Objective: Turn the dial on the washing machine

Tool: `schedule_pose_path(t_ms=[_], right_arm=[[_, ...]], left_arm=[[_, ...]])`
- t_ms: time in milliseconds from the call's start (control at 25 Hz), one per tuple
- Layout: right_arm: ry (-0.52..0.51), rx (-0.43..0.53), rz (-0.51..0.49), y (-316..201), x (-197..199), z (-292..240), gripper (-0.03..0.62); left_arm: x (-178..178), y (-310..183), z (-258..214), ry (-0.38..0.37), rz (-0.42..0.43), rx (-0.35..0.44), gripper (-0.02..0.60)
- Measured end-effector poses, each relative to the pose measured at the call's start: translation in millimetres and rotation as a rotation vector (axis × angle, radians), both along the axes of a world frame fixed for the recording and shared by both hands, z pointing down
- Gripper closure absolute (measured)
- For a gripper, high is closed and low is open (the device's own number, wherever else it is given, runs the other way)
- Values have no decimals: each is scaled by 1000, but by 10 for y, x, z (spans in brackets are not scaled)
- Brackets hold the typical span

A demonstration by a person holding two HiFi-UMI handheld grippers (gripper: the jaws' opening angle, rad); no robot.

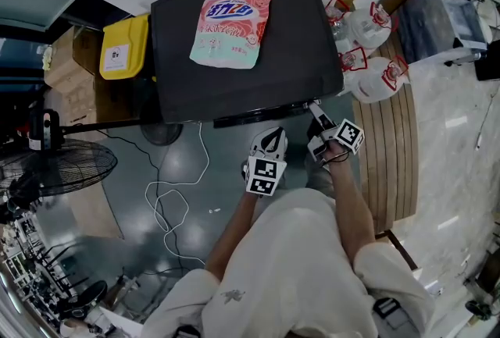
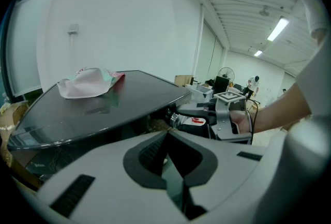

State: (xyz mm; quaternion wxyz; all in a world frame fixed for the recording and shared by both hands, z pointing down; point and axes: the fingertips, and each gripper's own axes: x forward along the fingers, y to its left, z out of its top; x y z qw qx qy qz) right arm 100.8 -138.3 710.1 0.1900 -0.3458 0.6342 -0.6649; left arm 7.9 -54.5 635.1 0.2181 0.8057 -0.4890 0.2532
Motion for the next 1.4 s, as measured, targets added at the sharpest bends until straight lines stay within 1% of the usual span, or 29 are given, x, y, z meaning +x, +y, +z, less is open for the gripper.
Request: schedule_pose_path(t_ms=[240,400,640,760,960,1160,1280,1400], right_arm=[[47,0,-14,27,19,4,277],[86,28,-40,12,18,-60,263],[216,54,-96,61,79,-17,256],[301,83,-131,135,123,-29,256],[504,178,-202,202,208,-137,266],[711,325,-249,200,271,-427,297],[806,427,-280,215,243,-640,316],[870,510,-293,218,202,-853,340]], left_arm=[[-2,28,0,10,1,-5,569],[-21,6,-34,7,2,7,569],[-21,-11,-32,8,6,11,569],[-11,-10,-57,13,8,20,569],[-23,-60,-137,27,15,33,569],[-40,-97,-240,39,18,56,569],[-44,-119,-322,47,22,76,569],[-57,-165,-416,53,25,101,569]])
